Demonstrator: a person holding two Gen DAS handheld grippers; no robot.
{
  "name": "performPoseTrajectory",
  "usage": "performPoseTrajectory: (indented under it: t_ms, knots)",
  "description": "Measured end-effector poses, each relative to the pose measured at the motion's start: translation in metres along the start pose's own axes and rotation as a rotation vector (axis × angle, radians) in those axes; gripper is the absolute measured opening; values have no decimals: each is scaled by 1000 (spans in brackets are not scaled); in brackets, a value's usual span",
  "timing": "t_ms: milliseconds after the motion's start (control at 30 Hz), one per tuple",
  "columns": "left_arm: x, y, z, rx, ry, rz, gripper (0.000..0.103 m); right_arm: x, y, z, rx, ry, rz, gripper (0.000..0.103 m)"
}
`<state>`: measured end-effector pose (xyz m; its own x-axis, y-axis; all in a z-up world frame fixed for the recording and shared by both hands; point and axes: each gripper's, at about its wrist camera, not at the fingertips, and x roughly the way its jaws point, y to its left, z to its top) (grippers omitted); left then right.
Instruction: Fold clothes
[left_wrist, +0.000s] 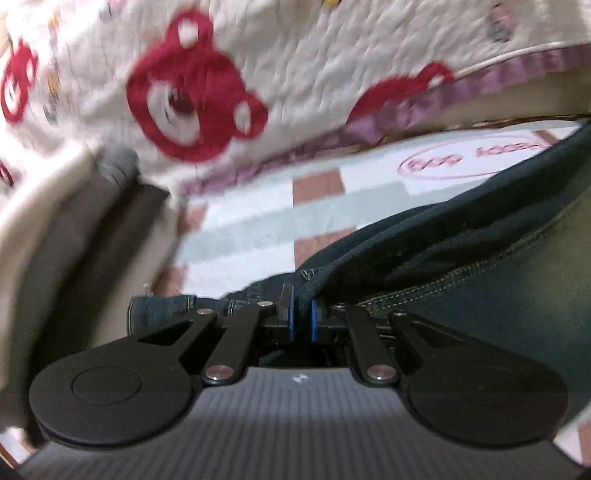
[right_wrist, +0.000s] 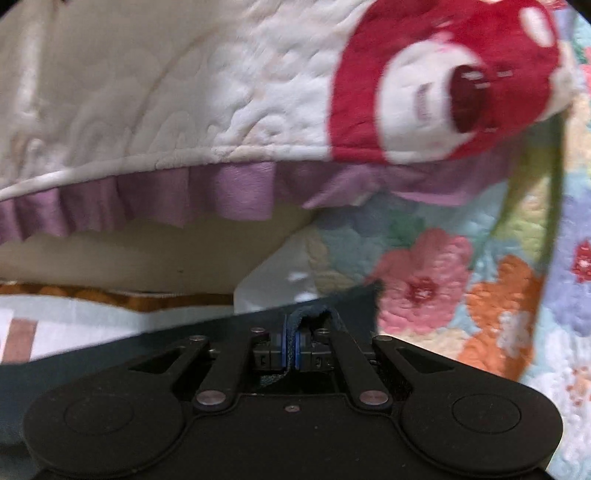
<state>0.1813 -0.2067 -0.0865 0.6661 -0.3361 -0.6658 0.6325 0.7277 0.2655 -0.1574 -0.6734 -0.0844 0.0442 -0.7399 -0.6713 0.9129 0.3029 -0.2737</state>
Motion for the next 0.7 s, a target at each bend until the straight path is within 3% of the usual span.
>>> performPoseTrajectory:
  t_ms: [167, 333, 467, 533, 600, 700]
  knots:
    - [18, -1, 7, -35, 16, 14, 8, 30, 18, 3, 13, 36, -40, 3]
    - [18, 8, 30, -72, -51, -2, 8, 56, 32, 3, 26, 65, -83, 3]
    - [21, 11, 25, -95, -50, -17, 12, 77, 44, 3, 36, 88, -117, 4]
    - [23, 13, 22, -107, -50, -24, 12, 78, 48, 2, 45, 79, -112, 17]
    - [25, 14, 20, -118, -50, -32, 15, 72, 50, 0, 55, 55, -92, 37]
    - [27, 17, 16, -136, -50, -43, 16, 57, 48, -5, 52, -1, -83, 39]
